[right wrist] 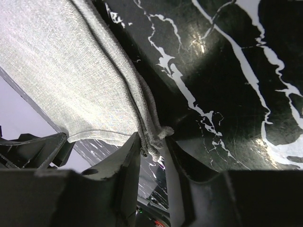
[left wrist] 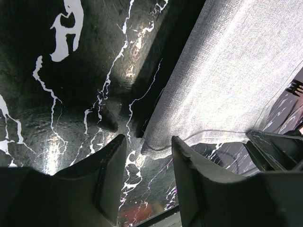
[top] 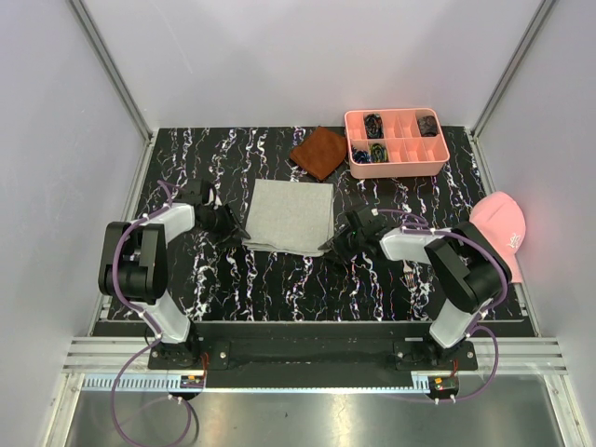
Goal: Fold the napkin into a case and place the utensils inside
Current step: Smooth out the square-folded napkin at the center of the board.
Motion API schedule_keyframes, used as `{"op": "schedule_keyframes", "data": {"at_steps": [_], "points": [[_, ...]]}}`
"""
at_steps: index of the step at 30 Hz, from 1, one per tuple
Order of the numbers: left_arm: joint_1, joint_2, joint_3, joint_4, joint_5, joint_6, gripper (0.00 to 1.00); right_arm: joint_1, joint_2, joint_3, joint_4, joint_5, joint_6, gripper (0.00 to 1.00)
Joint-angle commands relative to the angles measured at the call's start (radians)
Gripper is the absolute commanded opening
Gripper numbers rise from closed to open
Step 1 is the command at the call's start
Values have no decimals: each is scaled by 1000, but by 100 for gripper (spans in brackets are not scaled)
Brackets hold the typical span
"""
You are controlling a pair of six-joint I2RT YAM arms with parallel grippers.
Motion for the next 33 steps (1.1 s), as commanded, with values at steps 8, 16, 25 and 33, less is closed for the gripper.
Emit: {"op": "schedule_keyframes", "data": {"at_steps": [8,16,25,33], "points": [[-4,-28,-7,31,17,-1,47,8,-22,-36,10,-10,25,39],[-6,-30,-12,32,13,2,46,11,-23,-46,41,-34,40,41],[-6,-17,-12,37,13,2,46,13,-49,-70,35,-21,57,37],[-6,-19,-18,39,22,4,47,13,-13,-62,65,-21,57,27]]}}
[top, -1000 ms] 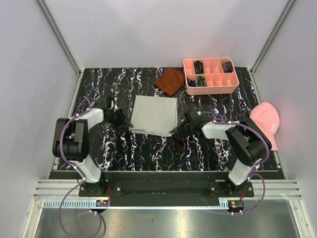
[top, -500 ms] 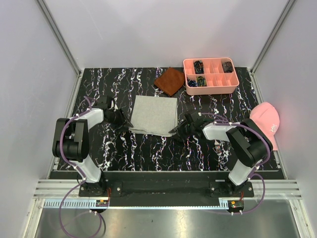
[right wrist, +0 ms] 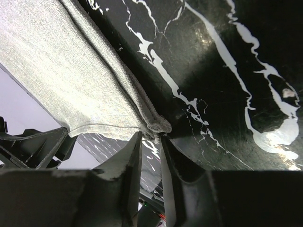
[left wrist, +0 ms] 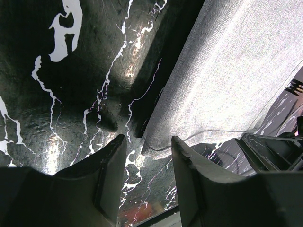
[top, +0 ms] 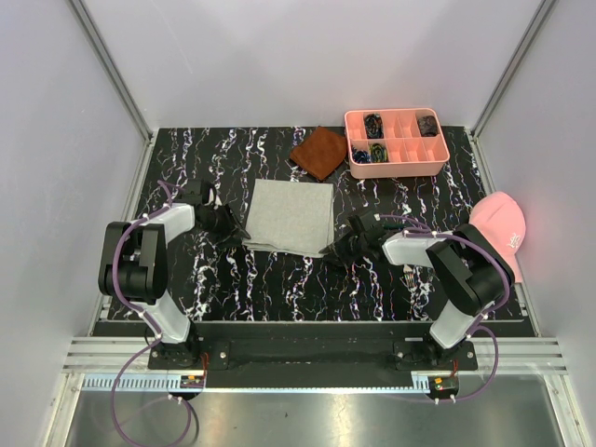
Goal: Fold the napkin into a case and place the utensils inside
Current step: Smooth out the square-folded napkin at the center of the board.
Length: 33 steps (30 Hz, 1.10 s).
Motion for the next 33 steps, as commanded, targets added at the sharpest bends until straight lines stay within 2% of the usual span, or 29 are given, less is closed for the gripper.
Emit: {"op": "schedule_keyframes", "data": {"at_steps": [1,7,11,15,24,33], "points": [[-5,-19,-17,35,24,5,47,13,10,-4,18,12,7,26],[-10,-31,-28,35,27,7,48,10,22,4,24,21,-7,26],[-13,-33,-35,35,31,10,49,10,21,1,37,13,-13,11],[-16,-43,-43,35,34,8,50,11,4,13,34,12,-36,1],[-16,-103,-26,10,17,-6,51,8,-76,22,17,9,-87,0],[-25,-48,-11,18,14,-16,49,2,-76,33,18,4,-105,0]]}}
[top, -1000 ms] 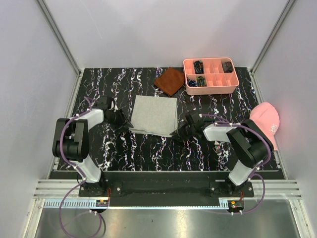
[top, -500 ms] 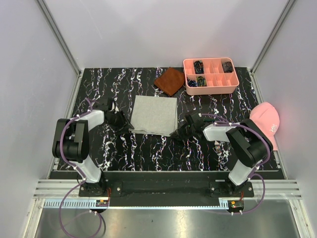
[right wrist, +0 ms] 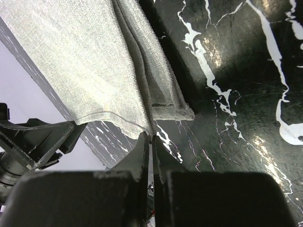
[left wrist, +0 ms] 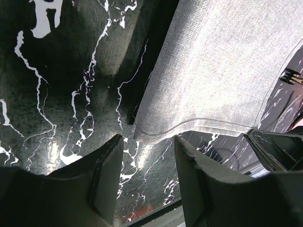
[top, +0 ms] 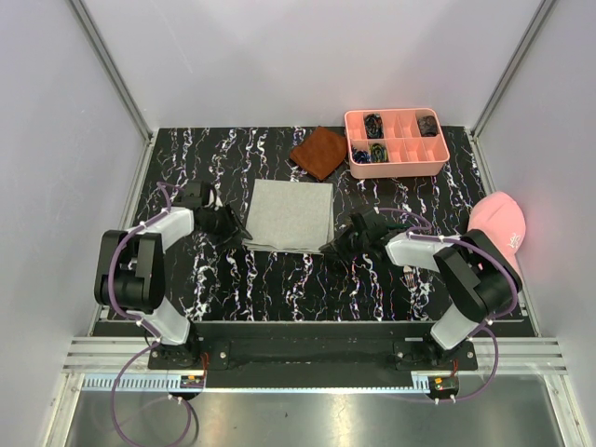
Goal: Fold the napkin into a case and place the utensils inside
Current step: Smooth out the square-folded napkin at the center of the board.
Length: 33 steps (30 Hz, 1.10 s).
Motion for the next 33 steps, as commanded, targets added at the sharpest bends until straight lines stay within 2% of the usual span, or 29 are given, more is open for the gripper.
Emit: {"op": "schedule_keyframes", "data": {"at_steps": [1,5,9,16,24,33], "points": [[-10,26,30,19,6,-12,49,1,-21,35,3,3,-27,0],[-12,57,53,18,-1,-12,46,-7,-13,37,12,-5,-42,0],[-13,48,62,19,-4,-13,26,-24,-15,41,17,-16,-87,0],[-24,3,70,18,25,-21,6,-67,-56,63,-13,-33,-234,0],[-90,-40,71,30,47,-82,4,-84,-95,110,-119,-31,-352,0],[-95,-84,94,26,46,-112,4,-114,-115,169,-204,-8,-461,0]]}}
